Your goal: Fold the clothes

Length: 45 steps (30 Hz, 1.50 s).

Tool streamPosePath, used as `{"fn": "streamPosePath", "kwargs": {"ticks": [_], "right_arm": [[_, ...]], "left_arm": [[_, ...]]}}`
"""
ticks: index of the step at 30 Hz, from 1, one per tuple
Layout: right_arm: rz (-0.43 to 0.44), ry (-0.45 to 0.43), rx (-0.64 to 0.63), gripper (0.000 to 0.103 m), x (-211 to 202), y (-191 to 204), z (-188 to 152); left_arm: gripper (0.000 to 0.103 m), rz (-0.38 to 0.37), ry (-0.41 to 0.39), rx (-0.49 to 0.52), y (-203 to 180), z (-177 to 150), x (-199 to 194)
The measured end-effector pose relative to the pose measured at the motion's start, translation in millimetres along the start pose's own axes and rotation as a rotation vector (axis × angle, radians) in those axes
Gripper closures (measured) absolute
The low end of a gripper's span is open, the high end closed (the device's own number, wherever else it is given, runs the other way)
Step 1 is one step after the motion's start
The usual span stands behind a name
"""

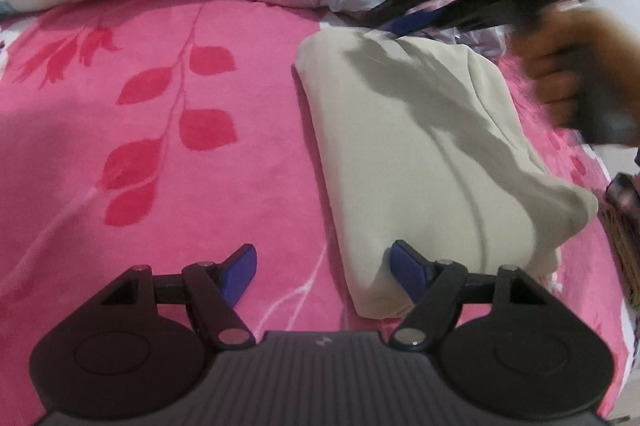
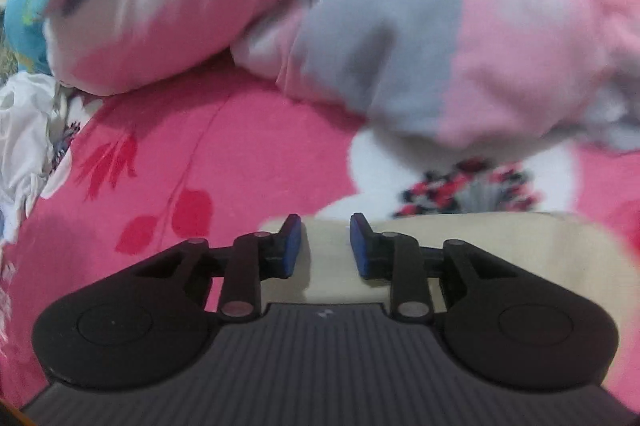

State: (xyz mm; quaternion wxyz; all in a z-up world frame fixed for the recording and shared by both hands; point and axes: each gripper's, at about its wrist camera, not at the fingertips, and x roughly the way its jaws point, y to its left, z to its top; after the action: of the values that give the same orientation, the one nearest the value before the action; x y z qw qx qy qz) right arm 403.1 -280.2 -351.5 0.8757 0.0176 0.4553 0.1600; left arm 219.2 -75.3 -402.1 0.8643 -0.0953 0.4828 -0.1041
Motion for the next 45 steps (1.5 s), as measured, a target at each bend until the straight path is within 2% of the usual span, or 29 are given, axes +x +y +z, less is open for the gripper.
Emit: {"fn": "streamPosePath", "kwargs": {"ticks": [2, 5, 8, 13, 14, 17, 19, 21, 23, 25, 26, 29, 34, 36, 38, 39, 40, 43, 45], "right_arm": [[-0.024, -0.019, 0.013, 0.079, -42.0, -7.6, 0.7], [-0.122, -0.009, -0.029, 0.078, -89.5, -16.8, -17.6], [-0.159, 0.068, 0.011, 0.078, -80.5, -43.2, -50.5], [-0.186, 0.099, 0.049, 0.080, -26.6, -82.6, -85.2], [-0.186, 0.097, 0.056, 0.080, -34.5, -81.7, -81.4], [-0.183, 0.052, -0.033, 0.079, -81.8, -65.3, -79.9], [-0.124, 0.025, -0.059, 0.079, -119.3, -59.2, -88.2], [-0.077, 0.039, -0.110, 0.079, -137.7, -54.2, -106.7], [-0.067, 0.109, -0.152, 0.079, -128.7, -54.7, -130.9], [-0.106, 0.190, -0.213, 0.079, -99.3, -59.6, -164.0], [-0.111, 0.180, -0.220, 0.078, -90.4, -64.5, -174.3], [-0.058, 0.152, -0.071, 0.078, -91.6, -84.4, -159.3], [-0.031, 0.108, -0.075, 0.078, -138.5, -78.7, -141.2], [-0.017, 0.115, -0.046, 0.077, -141.3, -81.6, -146.2], [-0.026, 0.165, -0.017, 0.078, -124.6, -85.9, -160.8], [-0.025, 0.195, -0.001, 0.078, -115.5, -89.0, -167.8], [-0.030, 0.199, 0.014, 0.078, -112.2, -89.3, -172.0], [-0.044, 0.182, 0.048, 0.077, -123.2, -85.2, -154.8], [-0.047, 0.157, 0.070, 0.075, -137.7, -80.8, -141.0]], "left_arm": [[0.028, -0.009, 0.011, -0.009, 1.9, 1.2, 0.8], [0.027, -0.011, 0.017, -0.002, 1.7, 1.7, 1.0], [0.027, -0.007, 0.012, 0.029, -0.3, 2.0, 0.7], [0.026, 0.019, 0.017, 0.110, -9.5, 8.2, -0.5], [0.026, 0.024, 0.021, 0.113, -9.6, 8.9, -1.0], [0.026, 0.031, 0.033, 0.113, -8.4, 10.9, -3.3], [0.026, 0.034, 0.036, 0.114, -8.5, 11.6, -3.1], [0.026, 0.039, 0.036, 0.116, -9.7, 11.5, -2.5], [0.026, 0.042, 0.036, 0.119, -10.9, 11.0, -1.8], [0.025, 0.046, 0.035, 0.124, -13.6, 9.8, -1.1], [0.025, 0.050, 0.034, 0.127, -15.8, 9.1, -0.7], [0.025, 0.087, 0.032, 0.164, -24.2, 10.9, -1.1], [0.024, 0.098, 0.058, 0.154, -22.5, 14.4, -1.5], [0.022, 0.100, 0.069, 0.150, -22.0, 16.7, -0.1], [0.022, 0.103, 0.086, 0.137, -21.8, 21.4, -0.7], [0.023, 0.112, 0.088, 0.129, -23.0, 25.1, -3.5], [0.029, 0.118, 0.079, 0.128, -25.7, 30.9, -9.2], [0.030, 0.135, 0.048, 0.128, -34.0, 48.9, -27.1], [0.028, 0.106, 0.024, 0.117, -40.5, 61.4, -33.8]]}}
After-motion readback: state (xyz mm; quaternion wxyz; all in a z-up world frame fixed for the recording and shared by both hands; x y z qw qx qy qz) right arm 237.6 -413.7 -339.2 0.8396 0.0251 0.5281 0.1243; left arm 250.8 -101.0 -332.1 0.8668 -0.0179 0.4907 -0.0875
